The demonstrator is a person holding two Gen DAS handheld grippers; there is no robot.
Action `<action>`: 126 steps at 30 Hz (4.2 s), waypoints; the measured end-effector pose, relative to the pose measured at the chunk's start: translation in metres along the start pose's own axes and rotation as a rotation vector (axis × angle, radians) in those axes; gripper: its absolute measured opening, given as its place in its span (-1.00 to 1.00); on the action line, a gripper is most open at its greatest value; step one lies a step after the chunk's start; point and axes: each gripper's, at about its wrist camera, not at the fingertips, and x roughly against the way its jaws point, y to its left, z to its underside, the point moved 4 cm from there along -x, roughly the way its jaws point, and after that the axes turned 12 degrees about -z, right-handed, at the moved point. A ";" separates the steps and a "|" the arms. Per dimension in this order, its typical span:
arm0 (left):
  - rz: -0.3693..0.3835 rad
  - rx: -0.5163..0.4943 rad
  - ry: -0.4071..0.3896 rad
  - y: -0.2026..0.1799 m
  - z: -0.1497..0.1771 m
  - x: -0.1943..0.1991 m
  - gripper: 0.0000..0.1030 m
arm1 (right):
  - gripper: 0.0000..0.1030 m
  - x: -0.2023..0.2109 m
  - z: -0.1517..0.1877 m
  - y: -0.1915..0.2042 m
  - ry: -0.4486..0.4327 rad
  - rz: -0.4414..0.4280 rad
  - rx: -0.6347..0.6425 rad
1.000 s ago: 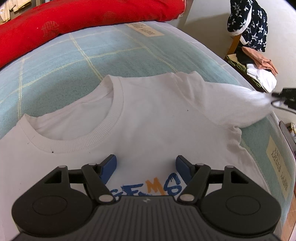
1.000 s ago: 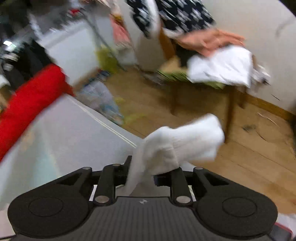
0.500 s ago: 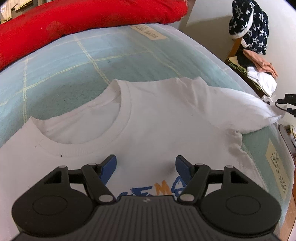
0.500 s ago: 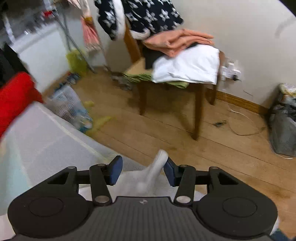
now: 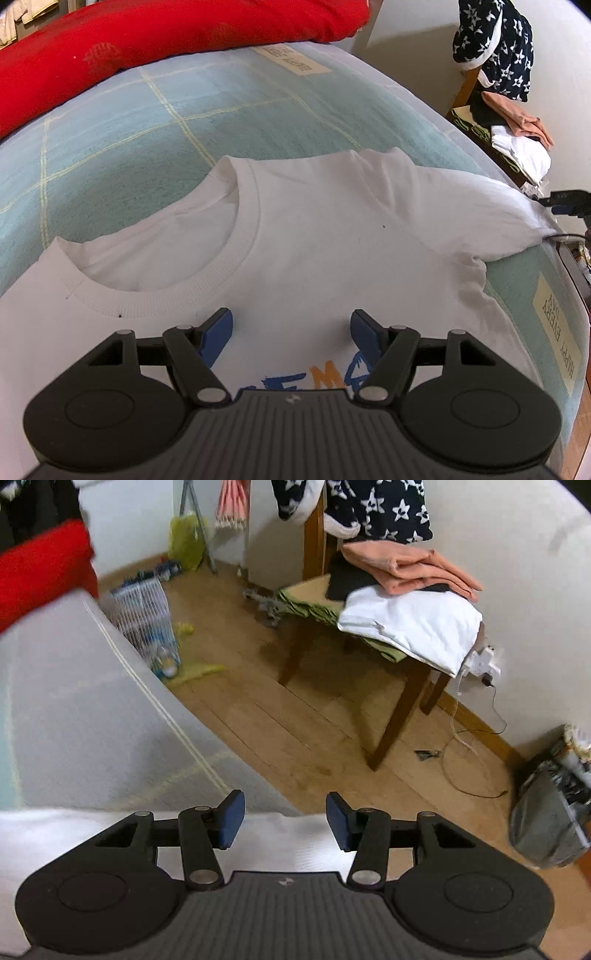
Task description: Fold clothes
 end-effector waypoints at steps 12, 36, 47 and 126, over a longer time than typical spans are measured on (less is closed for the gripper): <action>-0.014 -0.003 0.009 -0.004 -0.002 -0.001 0.39 | -0.68 -0.008 0.002 -0.006 0.034 -0.120 -0.008; -0.101 0.051 -0.027 0.012 -0.045 -0.025 0.37 | 0.46 0.037 0.047 0.284 0.170 -1.180 0.152; -0.033 0.147 -0.089 0.035 -0.045 -0.020 0.37 | 0.44 -0.002 0.028 0.335 0.083 -0.973 0.321; 0.175 -0.192 -0.090 -0.127 -0.094 -0.031 0.33 | 0.89 0.021 0.014 0.048 -0.078 -0.372 0.096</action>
